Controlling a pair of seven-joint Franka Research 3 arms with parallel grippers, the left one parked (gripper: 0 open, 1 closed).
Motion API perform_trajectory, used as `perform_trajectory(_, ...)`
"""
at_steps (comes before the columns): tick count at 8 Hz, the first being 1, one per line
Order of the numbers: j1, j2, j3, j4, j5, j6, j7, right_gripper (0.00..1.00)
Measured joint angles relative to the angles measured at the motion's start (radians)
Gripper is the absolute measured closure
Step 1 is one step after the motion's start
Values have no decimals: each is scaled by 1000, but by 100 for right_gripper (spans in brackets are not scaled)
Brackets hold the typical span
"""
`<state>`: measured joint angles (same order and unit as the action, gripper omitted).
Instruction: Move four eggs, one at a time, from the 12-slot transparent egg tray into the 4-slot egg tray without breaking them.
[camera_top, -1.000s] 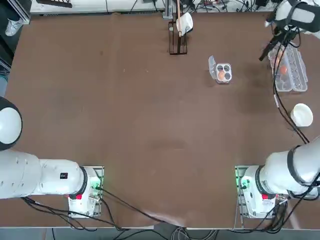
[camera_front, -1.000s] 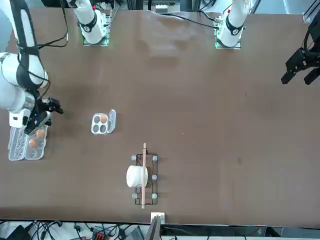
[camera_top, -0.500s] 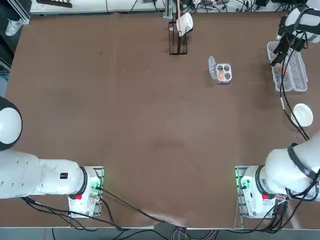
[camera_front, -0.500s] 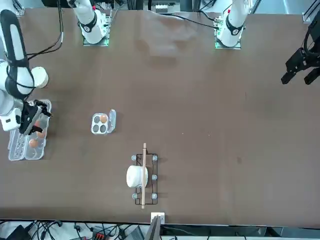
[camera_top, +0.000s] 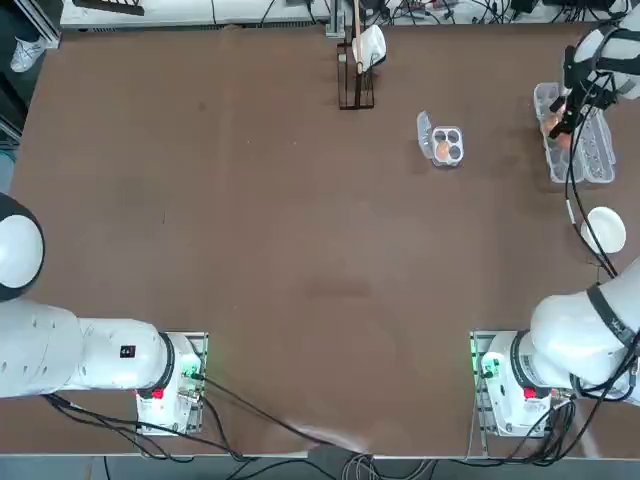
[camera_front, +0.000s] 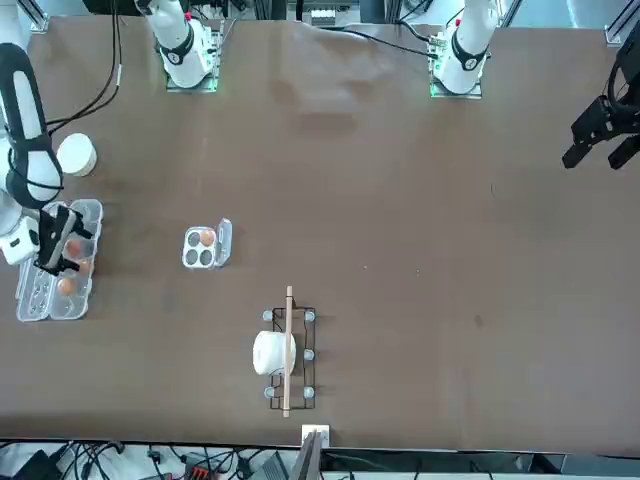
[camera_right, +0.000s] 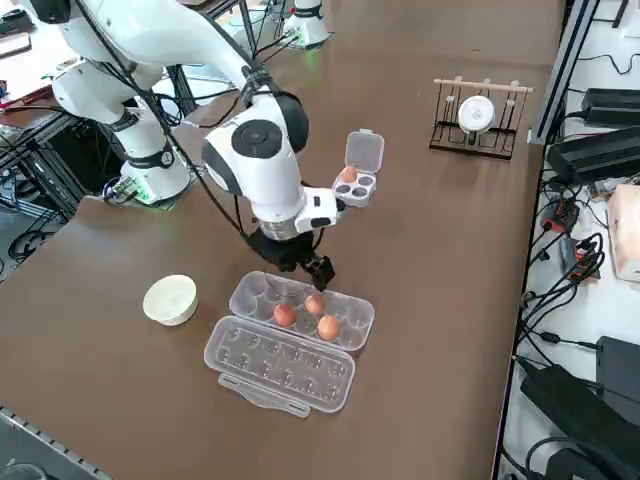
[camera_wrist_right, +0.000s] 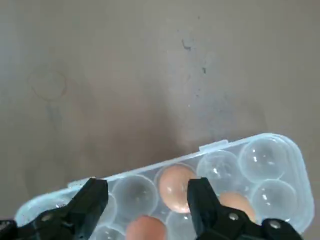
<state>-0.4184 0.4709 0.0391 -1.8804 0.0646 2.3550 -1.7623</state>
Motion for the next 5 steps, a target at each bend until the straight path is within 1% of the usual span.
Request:
perform_trajectory(2, 0, 17, 0, 15, 0, 22, -46, 3)
perform_trajectory(5, -15, 93, 0, 103, 0, 22, -98, 3)
